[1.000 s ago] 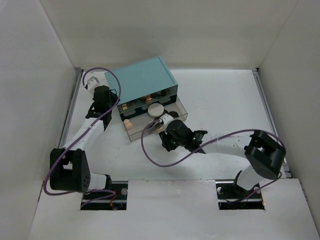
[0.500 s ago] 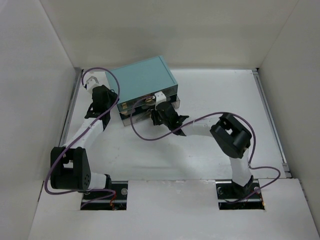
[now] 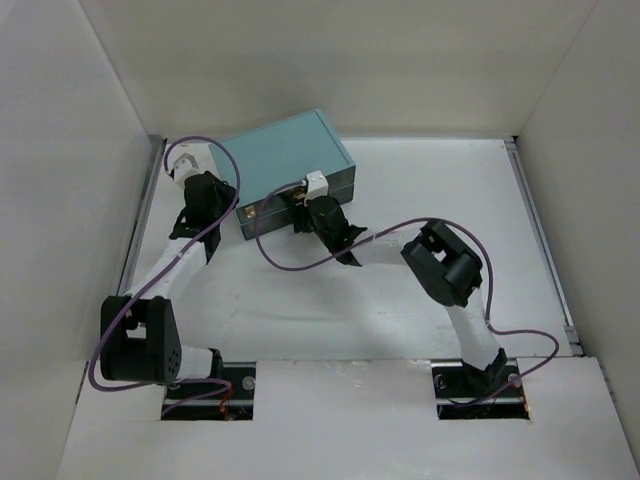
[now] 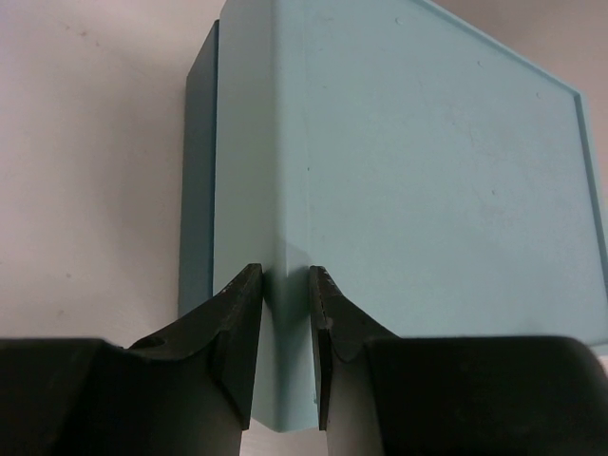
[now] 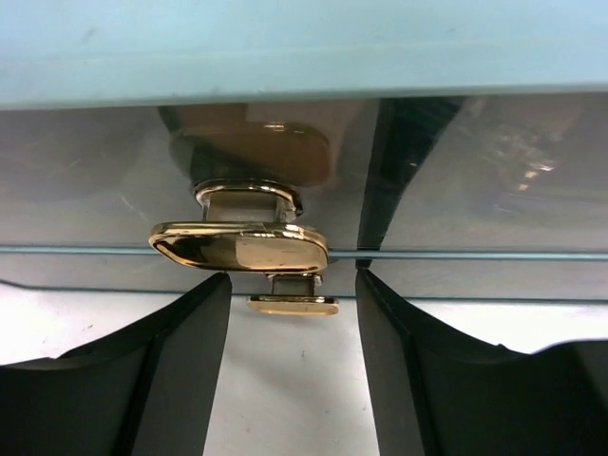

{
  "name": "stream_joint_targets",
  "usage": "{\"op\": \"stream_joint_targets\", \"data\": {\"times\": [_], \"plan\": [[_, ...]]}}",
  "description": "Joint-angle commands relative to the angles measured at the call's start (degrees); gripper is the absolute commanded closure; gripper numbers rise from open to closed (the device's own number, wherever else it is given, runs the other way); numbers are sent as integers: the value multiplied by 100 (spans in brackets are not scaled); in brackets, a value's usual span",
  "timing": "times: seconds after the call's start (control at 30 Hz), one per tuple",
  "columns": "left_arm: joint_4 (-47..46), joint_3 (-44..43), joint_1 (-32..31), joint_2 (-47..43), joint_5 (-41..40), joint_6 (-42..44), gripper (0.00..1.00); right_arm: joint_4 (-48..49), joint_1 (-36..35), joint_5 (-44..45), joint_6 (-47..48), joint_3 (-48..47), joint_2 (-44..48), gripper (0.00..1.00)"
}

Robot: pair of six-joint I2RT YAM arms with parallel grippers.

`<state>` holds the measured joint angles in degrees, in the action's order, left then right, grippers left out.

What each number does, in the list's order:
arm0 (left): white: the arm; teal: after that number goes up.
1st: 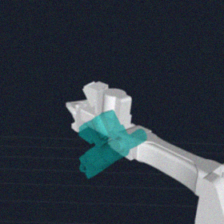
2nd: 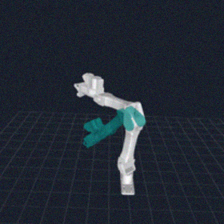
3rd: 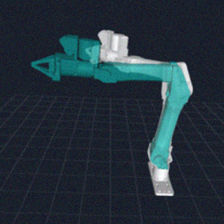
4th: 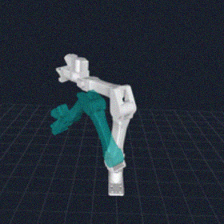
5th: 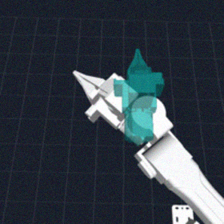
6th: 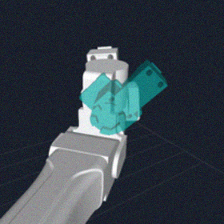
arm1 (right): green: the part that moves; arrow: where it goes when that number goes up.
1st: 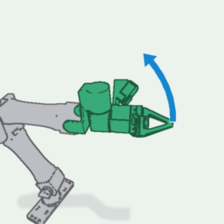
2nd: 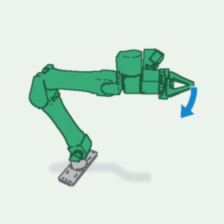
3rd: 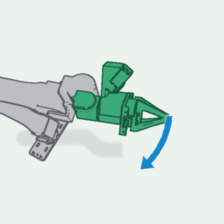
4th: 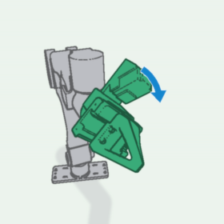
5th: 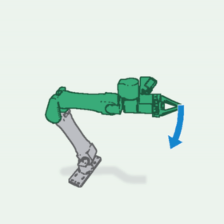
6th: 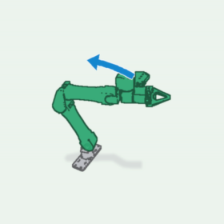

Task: Organize the makeup

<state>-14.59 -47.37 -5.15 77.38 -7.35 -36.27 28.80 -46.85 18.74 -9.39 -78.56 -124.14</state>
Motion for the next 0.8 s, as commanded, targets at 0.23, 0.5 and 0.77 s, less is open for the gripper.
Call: {"op": "stream_joint_targets", "data": {"times": [0.23,0.5,0.77], "plan": [[1599,159,-61,-697,551,252,65,471,-188,262,-589,1869,2180,10],[2468,-570,-105,-1804,-194,761,0,-2866,135,270,-1836,2495,4167,0],[4199,-677,-517,-2640,-3110,1131,0,-6260,1751,7,-2567,2232,5294,0]]}}
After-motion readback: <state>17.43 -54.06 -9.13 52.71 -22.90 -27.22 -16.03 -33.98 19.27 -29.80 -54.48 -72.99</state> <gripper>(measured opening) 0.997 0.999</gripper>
